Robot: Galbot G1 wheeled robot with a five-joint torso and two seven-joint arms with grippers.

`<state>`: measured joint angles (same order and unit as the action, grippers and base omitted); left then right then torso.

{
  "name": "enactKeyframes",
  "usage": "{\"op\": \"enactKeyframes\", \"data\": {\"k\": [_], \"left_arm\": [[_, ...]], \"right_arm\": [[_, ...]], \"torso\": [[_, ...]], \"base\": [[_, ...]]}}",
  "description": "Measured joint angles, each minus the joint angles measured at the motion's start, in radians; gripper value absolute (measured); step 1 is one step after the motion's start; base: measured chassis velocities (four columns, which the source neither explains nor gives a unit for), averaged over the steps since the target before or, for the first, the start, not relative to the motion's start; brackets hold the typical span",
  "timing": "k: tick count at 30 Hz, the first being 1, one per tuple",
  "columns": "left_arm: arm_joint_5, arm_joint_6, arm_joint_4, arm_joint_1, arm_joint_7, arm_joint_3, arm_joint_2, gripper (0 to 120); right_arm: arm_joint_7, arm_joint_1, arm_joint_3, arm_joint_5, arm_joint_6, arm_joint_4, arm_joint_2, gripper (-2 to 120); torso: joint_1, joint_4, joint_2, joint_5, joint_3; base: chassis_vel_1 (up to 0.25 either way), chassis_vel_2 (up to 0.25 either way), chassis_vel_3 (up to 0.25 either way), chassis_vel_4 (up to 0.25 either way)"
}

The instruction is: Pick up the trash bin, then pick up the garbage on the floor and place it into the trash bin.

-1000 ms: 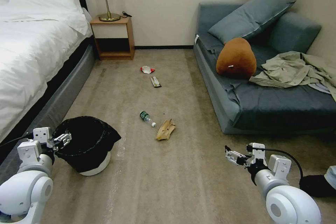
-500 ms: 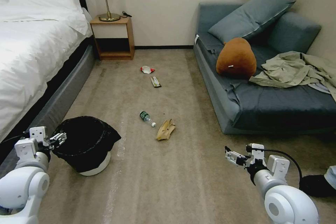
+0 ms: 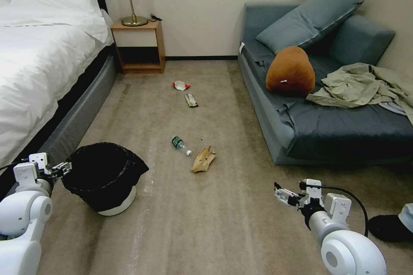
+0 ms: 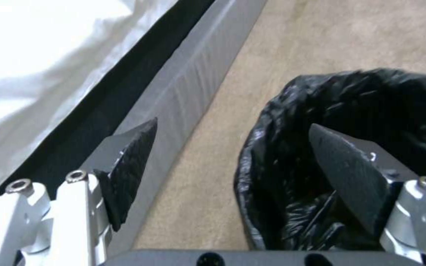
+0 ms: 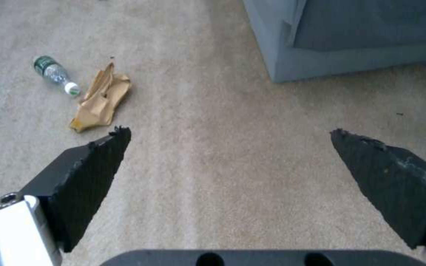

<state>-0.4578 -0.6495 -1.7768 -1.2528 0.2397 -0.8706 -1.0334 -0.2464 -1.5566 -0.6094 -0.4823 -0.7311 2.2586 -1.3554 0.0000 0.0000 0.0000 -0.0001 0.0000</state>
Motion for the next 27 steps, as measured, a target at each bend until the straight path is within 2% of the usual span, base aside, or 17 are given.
{"op": "enactKeyframes", "data": {"k": [7,27], "left_arm": [[0.021,0.0,0.098,0.046,-0.011,0.014,0.005,83],[0.119,0.025,0.246,0.13,-0.043,0.071,-0.035,83]], "right_arm": [[0.002,0.005,0.01,0.006,0.004,-0.005,-0.003,100],[0.019,0.004,0.016,0.022,0.029,-0.014,-0.003,100]], "torso": [[0.0,-0.0001,0.0,0.0,0.0],[0.0,-0.0001,0.0,0.0,0.0]], "base": [[0.0,0.0,0.0,0.0],[0.0,0.0,0.0,0.0]]}}
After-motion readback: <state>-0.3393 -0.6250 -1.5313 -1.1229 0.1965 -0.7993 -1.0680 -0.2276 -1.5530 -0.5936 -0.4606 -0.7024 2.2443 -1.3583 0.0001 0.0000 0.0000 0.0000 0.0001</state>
